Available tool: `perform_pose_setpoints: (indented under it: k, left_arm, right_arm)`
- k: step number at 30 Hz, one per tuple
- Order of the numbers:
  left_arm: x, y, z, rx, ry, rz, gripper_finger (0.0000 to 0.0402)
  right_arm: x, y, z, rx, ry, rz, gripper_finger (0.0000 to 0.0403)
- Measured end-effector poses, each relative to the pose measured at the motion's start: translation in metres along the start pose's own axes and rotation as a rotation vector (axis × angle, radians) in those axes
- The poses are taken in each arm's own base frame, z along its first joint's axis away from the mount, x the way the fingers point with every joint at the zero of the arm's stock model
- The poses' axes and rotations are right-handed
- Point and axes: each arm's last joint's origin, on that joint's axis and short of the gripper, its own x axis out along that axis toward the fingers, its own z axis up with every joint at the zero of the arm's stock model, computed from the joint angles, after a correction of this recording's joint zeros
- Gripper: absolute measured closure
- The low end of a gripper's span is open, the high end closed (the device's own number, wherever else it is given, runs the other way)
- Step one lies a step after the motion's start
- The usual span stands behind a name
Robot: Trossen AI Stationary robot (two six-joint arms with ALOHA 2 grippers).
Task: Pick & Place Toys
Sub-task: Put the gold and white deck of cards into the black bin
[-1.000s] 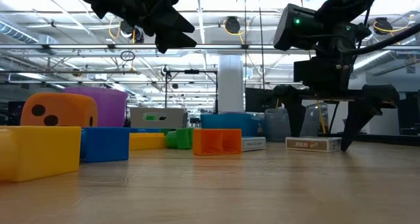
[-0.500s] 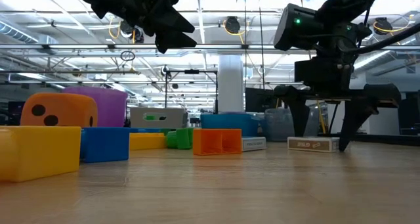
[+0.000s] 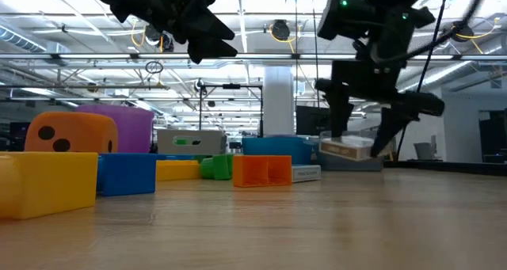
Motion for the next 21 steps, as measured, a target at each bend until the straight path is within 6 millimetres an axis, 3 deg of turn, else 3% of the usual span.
perform_pose_setpoints:
  k: [10,15,21]
  left_arm:
    - [0.000,0.003,0.000,0.026,0.002,0.070,0.0158]
    - [0.000,0.004,0.000,0.010,-0.002,0.138,0.0158]
    - [-0.003,0.006,0.005,0.011,-0.045,0.176,0.0158]
  right_arm:
    - [-0.025,-0.033,0.005,0.133,0.113,-0.203,0.0097]
    - [-0.044,-0.069,-0.006,0.315,0.132,-0.242,0.0100]
    - [-0.070,-0.121,-0.034,0.634,0.113,-0.338,0.0097]
